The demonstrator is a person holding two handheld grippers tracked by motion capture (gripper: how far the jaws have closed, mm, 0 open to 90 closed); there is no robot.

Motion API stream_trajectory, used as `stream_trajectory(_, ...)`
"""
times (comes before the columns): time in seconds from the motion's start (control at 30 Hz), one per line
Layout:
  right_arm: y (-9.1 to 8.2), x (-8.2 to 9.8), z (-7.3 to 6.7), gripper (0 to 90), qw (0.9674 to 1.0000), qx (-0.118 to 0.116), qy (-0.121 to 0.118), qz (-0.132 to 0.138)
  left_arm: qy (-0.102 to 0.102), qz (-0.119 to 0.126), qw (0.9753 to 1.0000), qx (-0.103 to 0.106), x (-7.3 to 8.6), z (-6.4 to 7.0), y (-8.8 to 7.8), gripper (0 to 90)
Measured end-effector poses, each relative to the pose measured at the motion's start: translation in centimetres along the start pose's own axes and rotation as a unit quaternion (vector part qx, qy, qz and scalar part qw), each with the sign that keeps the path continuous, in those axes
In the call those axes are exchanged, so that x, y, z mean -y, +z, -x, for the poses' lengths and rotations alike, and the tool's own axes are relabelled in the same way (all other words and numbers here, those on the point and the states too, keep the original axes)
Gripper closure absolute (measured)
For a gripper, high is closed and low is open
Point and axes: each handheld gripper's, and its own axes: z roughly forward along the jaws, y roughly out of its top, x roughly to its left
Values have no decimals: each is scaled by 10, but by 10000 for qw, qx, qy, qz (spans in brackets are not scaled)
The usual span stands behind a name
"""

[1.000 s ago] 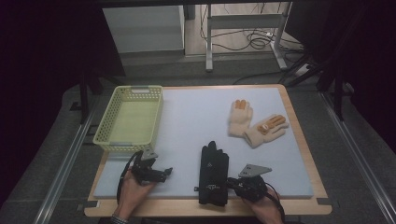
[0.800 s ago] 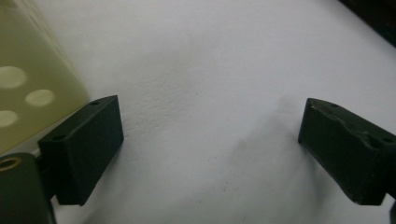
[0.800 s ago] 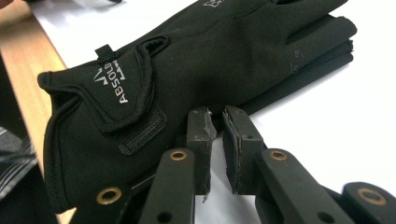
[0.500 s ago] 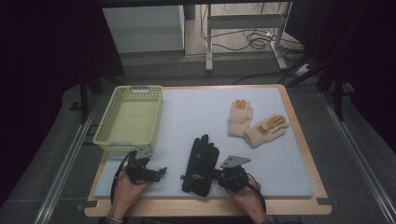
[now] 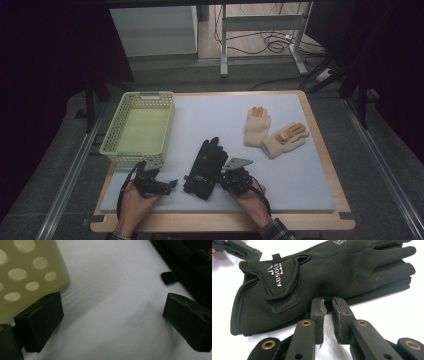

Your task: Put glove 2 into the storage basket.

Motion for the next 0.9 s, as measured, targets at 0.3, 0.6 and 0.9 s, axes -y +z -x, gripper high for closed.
stream_trajectory(0.3,-15,6,10,654,9999,100,62,50,-8,36,10000,11,1,0,0,35)
stream_trajectory(0.6,-50,21,45,486,9977,643,178,87,-10,38,10000,11,1,0,0,35)
stream_trajectory(0.9,-77,44,78,333,9923,1164,413,6,-11,30,10000,15,1,0,0,35)
